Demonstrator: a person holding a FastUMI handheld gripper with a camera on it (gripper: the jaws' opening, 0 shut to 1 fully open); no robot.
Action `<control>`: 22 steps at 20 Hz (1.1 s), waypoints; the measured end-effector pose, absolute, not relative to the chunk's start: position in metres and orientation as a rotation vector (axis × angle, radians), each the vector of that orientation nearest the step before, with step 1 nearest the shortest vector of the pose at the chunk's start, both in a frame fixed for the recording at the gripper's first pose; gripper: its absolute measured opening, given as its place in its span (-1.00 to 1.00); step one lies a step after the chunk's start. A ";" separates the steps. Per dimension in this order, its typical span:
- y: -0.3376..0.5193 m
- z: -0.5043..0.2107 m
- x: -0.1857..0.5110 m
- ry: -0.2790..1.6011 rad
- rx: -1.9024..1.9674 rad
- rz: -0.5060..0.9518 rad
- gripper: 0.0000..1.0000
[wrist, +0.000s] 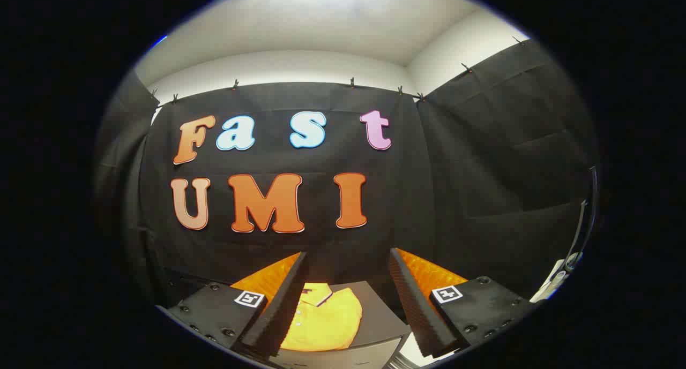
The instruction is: Put the clothes into the washing machine and then close the washing machine lid.
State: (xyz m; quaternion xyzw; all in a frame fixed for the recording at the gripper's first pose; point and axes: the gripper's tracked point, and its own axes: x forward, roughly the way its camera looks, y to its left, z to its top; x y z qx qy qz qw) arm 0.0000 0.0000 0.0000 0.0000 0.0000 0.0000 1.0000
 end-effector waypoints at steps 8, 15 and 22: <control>-0.003 0.002 -0.003 -0.002 -0.002 -0.007 0.96; -0.001 0.002 -0.003 0.000 0.013 -0.003 0.97; -0.034 0.022 -0.004 -0.057 0.003 -0.176 0.96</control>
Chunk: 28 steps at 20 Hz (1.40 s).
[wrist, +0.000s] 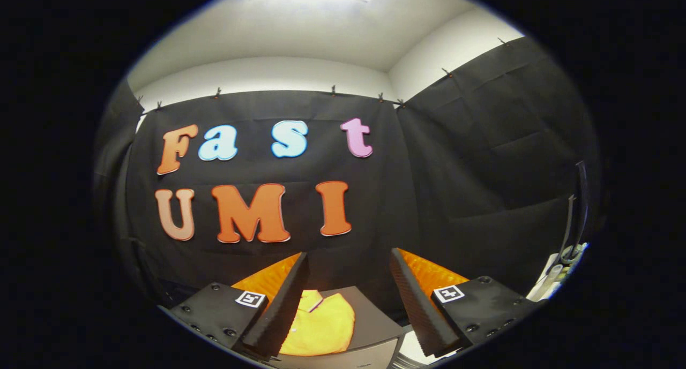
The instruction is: Put the clothes into the washing machine and then close the washing machine lid.
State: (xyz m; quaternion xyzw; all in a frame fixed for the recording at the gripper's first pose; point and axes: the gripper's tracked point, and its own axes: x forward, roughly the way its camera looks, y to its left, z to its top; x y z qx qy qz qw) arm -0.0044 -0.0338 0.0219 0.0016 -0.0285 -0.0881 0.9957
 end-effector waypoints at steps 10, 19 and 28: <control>0.037 0.006 0.026 0.065 0.009 0.016 0.95; 0.104 -0.086 0.096 0.409 -0.009 0.156 0.97; 0.122 -0.153 0.143 0.629 -0.047 0.175 0.97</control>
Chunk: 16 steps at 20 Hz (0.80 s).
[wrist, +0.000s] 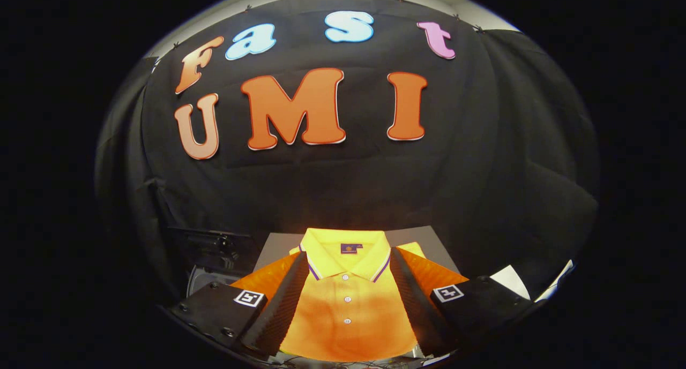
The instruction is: Put the clothes into the washing machine and then close the washing machine lid.
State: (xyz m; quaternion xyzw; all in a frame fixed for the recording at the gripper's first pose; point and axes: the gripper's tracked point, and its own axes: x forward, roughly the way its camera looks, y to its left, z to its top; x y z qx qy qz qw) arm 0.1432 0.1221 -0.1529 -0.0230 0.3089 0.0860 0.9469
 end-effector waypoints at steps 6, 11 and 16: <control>0.128 -0.217 0.149 0.798 -0.004 0.179 0.98; 0.120 -0.259 0.147 0.886 -0.032 0.166 0.98; 0.119 -0.274 0.149 0.812 -0.008 0.200 0.98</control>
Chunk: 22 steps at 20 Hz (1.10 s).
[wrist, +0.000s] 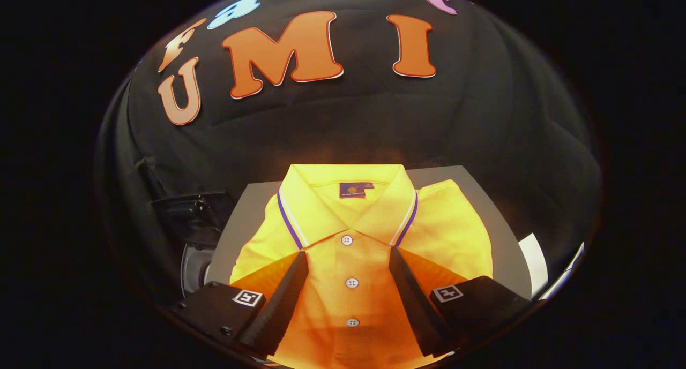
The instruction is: Put the clothes into the washing machine and then close the washing machine lid.
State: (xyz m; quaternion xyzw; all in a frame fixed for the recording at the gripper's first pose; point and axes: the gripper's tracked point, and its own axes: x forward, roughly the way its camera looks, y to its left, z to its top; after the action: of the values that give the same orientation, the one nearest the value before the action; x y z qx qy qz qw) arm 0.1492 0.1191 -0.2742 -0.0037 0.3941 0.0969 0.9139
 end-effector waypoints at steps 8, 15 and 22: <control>0.117 -0.276 0.148 0.827 -0.082 0.268 0.75; 0.118 -0.275 0.148 0.883 0.023 0.321 -0.57; 0.124 -0.235 0.149 0.662 0.196 0.353 -0.84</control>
State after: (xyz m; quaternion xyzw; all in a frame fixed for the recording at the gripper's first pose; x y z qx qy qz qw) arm 0.1490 0.1237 -0.2349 0.0957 0.3229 0.1723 0.9257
